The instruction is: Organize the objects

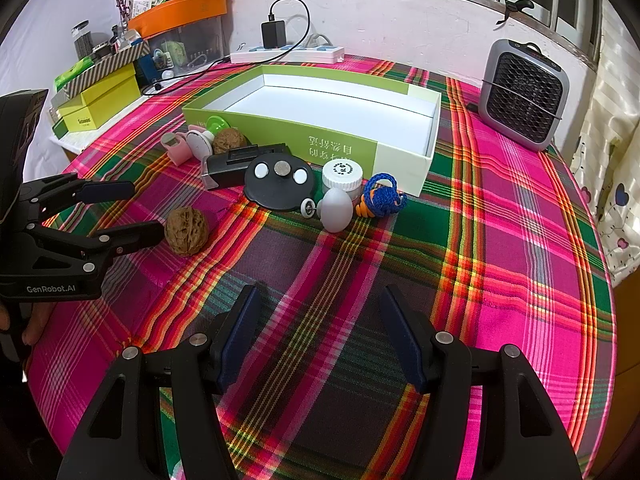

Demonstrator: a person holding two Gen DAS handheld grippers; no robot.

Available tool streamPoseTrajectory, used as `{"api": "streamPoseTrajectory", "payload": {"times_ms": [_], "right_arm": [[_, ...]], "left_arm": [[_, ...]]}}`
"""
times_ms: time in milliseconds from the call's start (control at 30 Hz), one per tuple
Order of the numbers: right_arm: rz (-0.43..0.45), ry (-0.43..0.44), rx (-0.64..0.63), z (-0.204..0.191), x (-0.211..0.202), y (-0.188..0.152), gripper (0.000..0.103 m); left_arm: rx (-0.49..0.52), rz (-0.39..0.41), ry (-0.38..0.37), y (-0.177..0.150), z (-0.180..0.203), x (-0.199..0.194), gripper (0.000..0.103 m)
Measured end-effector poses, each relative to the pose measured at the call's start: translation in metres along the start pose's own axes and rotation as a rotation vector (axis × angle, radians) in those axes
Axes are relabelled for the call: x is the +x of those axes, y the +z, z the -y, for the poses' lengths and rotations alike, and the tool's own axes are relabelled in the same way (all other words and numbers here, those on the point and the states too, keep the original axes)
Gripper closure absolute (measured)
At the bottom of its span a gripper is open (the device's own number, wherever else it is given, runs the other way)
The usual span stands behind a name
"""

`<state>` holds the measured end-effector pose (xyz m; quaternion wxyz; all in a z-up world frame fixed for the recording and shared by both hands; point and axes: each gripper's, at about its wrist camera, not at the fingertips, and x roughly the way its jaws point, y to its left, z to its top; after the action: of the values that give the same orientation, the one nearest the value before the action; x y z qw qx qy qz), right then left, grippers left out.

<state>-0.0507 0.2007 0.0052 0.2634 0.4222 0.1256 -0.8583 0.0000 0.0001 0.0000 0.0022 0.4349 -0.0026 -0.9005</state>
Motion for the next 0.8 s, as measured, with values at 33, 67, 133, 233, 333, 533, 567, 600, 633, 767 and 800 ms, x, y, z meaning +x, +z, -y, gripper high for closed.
{"api": "streamPoseTrajectory", "payload": {"times_ms": [33, 67, 133, 233, 333, 533, 567, 600, 633, 767, 800], "right_arm": [[0.000, 0.000, 0.000, 0.0001, 0.0000, -0.0001, 0.040], [0.000, 0.000, 0.000, 0.0001, 0.0000, -0.0001, 0.040], [0.000, 0.000, 0.000, 0.0001, 0.0000, -0.0002, 0.040], [0.000, 0.000, 0.000, 0.0001, 0.0000, -0.0003, 0.040], [0.000, 0.000, 0.000, 0.0002, 0.0000, -0.0005, 0.040], [0.000, 0.001, 0.000, 0.0003, 0.0000, -0.0008, 0.040], [0.000, 0.000, 0.000, 0.0003, 0.0000, -0.0008, 0.040], [0.000, 0.000, 0.000, 0.0003, 0.0000, -0.0009, 0.040], [0.000, 0.000, 0.000, 0.0003, 0.0000, -0.0009, 0.040], [0.000, 0.000, 0.000, 0.0004, 0.0000, -0.0011, 0.040], [0.001, 0.000, 0.000, 0.0003, 0.0000, -0.0011, 0.040]], "left_arm": [[0.000, 0.000, 0.000, 0.0000, 0.0000, 0.0000, 0.028], [0.000, 0.000, 0.000, 0.0000, 0.0000, 0.0000, 0.028], [0.000, 0.000, -0.001, 0.0000, 0.0000, 0.0000, 0.028], [0.000, 0.000, 0.000, 0.0000, 0.0000, 0.0000, 0.028], [0.000, 0.000, 0.000, 0.0000, 0.0001, 0.0000, 0.028], [-0.001, 0.000, 0.000, 0.0000, -0.0001, 0.0000, 0.028], [-0.001, 0.000, -0.001, 0.0000, -0.0001, -0.0001, 0.028], [-0.001, 0.000, -0.001, 0.0000, 0.0000, 0.0000, 0.028], [0.000, 0.000, -0.001, 0.0000, 0.0001, 0.0000, 0.028], [0.006, 0.002, -0.012, -0.0006, 0.0014, -0.0009, 0.028], [0.008, 0.003, -0.018, -0.0008, 0.0022, -0.0013, 0.028]]}}
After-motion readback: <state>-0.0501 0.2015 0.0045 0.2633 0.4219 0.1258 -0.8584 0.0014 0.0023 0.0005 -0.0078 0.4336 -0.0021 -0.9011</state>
